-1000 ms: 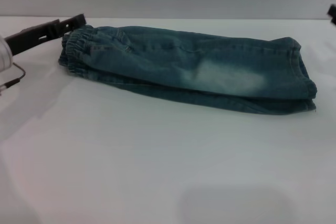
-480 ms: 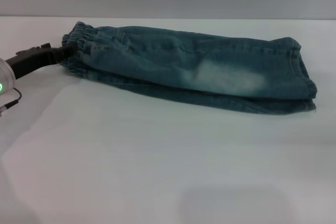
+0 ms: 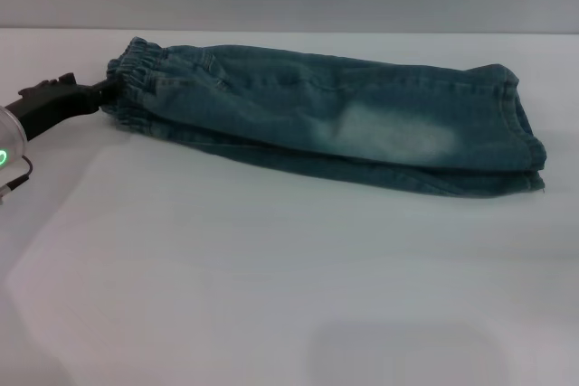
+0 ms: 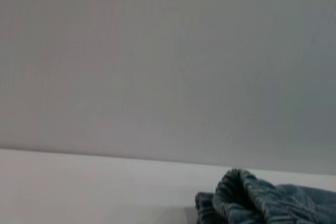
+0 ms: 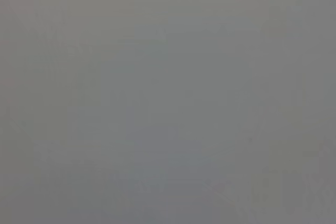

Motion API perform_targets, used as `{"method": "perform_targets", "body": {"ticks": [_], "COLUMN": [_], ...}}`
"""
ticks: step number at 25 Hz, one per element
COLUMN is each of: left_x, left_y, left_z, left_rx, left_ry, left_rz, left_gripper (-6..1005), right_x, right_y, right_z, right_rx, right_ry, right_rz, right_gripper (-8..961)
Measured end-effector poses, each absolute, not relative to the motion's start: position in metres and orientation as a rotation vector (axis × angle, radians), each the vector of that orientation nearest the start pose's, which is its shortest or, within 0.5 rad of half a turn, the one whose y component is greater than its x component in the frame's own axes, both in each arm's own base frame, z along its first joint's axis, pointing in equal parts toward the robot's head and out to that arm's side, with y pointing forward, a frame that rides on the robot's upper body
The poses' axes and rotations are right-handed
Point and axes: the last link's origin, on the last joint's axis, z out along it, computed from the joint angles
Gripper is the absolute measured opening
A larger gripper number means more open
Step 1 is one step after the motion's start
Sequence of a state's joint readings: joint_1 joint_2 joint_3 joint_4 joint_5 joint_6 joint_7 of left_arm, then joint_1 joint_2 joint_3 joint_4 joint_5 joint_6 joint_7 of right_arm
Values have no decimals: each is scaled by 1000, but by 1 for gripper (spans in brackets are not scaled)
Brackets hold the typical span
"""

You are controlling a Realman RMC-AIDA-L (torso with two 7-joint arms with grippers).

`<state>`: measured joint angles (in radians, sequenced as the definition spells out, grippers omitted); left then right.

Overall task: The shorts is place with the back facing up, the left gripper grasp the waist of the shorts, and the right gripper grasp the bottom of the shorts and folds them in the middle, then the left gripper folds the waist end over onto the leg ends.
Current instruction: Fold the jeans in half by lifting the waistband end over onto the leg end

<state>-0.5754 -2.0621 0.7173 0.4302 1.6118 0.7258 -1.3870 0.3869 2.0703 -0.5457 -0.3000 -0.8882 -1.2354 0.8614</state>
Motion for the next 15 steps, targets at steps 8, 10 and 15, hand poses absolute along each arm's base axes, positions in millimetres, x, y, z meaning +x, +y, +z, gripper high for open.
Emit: {"method": "perform_targets", "body": {"ticks": [8, 10, 15], "left_x": [-331, -330, -324], "left_y": [404, 404, 406], "left_z": [5, 3, -6], "left_rx": [-1902, -1905, -1937], "left_ry": [-1068, -1071, -1068], "left_rz": [-511, -513, -509], "left_gripper": [826, 824, 819], "right_x": [359, 360, 361], "right_y": [332, 331, 331], "right_z": [83, 82, 81], "right_rx": [-1375, -1375, -1372], "right_ry": [751, 755, 762], "right_rz": [1067, 1066, 1064], "right_gripper": [568, 568, 568]}}
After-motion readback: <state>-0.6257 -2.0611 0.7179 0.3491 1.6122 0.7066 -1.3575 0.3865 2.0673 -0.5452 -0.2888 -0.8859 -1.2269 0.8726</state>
